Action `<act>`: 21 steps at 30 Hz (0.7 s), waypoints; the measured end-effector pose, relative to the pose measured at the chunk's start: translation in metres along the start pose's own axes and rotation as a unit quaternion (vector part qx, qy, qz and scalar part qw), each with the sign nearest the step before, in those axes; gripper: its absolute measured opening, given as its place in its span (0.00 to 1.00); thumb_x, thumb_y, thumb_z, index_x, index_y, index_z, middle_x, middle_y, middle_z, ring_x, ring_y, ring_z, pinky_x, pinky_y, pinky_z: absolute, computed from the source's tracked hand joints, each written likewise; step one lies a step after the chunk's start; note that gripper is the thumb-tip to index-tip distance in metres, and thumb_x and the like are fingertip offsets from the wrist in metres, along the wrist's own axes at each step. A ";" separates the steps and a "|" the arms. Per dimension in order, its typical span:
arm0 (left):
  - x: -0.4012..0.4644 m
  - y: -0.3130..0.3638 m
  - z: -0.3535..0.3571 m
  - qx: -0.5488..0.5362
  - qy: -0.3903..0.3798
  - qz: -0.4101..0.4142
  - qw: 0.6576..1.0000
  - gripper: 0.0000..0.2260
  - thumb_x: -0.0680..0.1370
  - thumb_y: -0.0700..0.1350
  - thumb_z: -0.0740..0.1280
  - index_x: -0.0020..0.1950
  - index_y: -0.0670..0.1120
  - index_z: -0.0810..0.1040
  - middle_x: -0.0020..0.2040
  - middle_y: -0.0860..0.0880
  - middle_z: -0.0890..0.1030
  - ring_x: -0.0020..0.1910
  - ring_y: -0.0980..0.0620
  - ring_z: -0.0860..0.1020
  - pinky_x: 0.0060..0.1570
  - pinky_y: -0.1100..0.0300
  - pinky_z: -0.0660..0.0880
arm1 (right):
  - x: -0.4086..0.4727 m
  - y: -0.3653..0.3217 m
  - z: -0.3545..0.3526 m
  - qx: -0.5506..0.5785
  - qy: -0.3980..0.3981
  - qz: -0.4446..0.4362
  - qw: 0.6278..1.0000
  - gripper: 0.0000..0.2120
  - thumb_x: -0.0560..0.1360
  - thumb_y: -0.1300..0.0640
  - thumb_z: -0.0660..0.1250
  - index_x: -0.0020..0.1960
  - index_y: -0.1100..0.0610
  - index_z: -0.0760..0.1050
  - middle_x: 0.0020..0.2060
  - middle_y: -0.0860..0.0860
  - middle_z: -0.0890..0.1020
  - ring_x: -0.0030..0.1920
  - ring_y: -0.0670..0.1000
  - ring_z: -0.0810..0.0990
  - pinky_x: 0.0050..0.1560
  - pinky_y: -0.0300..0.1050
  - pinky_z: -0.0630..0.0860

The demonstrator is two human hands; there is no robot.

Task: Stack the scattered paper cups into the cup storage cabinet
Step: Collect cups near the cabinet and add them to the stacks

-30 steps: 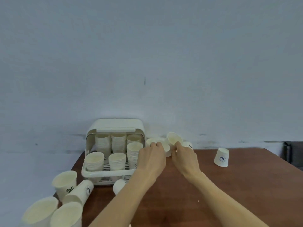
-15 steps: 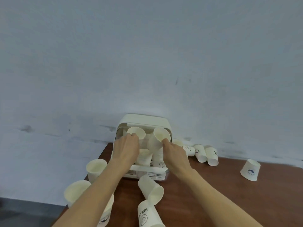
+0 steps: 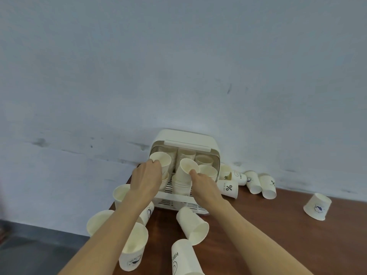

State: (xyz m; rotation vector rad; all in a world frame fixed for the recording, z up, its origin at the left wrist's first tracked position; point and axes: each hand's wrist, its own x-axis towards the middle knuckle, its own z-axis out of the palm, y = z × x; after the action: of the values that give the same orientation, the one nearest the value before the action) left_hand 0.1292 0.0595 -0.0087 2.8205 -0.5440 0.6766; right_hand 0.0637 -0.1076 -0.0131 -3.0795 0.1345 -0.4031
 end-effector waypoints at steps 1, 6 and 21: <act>0.000 -0.001 0.002 0.000 -0.006 0.002 1.000 0.08 0.81 0.41 0.57 0.52 0.44 0.75 0.50 0.46 0.78 0.47 0.45 0.79 0.36 0.57 0.66 | 0.002 -0.001 0.000 -0.001 -0.003 0.002 1.000 0.15 0.74 0.68 0.55 0.60 0.60 0.65 0.46 0.57 0.76 0.39 0.57 0.70 0.36 0.50 0.65; -0.001 -0.003 0.018 0.002 -0.043 0.004 0.999 0.08 0.81 0.42 0.59 0.57 0.45 0.75 0.54 0.47 0.77 0.49 0.46 0.78 0.37 0.57 0.67 | 0.012 -0.004 -0.001 -0.038 -0.001 -0.012 0.999 0.15 0.75 0.68 0.57 0.61 0.60 0.64 0.45 0.58 0.78 0.37 0.57 0.72 0.34 0.50 0.66; -0.006 -0.005 0.035 -0.101 -0.089 -0.024 0.991 0.09 0.81 0.40 0.58 0.56 0.42 0.75 0.55 0.45 0.77 0.51 0.43 0.77 0.42 0.54 0.69 | 0.012 -0.013 0.021 -0.032 -0.097 0.011 0.995 0.11 0.77 0.67 0.55 0.59 0.63 0.65 0.52 0.62 0.78 0.50 0.63 0.78 0.38 0.50 0.66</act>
State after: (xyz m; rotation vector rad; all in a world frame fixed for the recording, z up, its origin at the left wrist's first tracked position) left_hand 0.1405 0.0567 -0.0427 2.7073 -0.5372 0.3403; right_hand 0.0818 -0.0951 -0.0301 -3.1549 0.1788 -0.1006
